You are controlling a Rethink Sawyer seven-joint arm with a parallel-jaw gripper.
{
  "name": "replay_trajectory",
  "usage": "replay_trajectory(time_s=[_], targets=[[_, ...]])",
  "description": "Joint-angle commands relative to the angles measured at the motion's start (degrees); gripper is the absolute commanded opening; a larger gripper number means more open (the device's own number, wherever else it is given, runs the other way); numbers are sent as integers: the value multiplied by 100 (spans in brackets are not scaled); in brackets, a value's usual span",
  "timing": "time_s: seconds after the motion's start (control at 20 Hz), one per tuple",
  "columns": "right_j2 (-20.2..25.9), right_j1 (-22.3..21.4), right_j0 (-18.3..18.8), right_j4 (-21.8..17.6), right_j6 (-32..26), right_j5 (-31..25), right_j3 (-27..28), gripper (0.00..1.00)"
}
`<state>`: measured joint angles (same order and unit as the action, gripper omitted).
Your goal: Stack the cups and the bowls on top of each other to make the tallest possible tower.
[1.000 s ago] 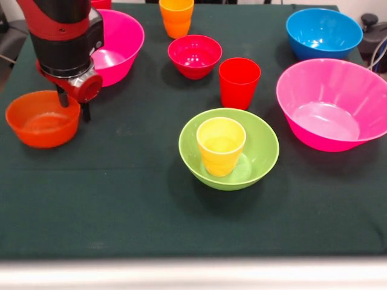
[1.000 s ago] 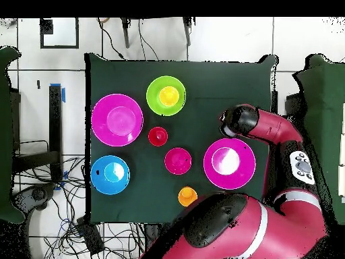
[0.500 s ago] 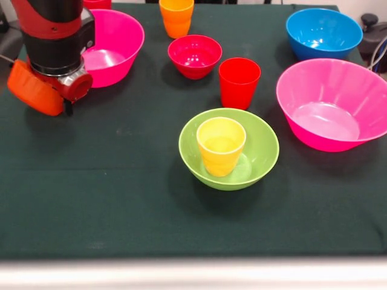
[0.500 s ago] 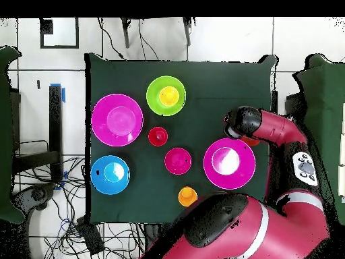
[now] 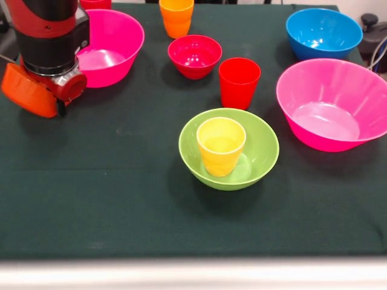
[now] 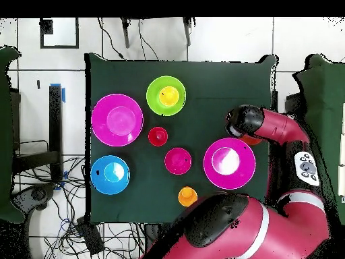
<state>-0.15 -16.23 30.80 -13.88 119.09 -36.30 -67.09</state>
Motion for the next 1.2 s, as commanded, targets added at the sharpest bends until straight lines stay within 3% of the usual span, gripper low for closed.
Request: replay_trajectory(time_s=[0.05,0.3,0.7,1.0,1.2], targets=[[581,-136,-277,-149,-826,-819,346,0],[776,-353,-304,53,-1065,-1889,868,0],[1270,-217,-164,243,-1398,-3142,1746,0],[1558,110,-144,468,-1254,-3880,2424,0],[1842,401,-109,806,-983,-3949,2680,0]])
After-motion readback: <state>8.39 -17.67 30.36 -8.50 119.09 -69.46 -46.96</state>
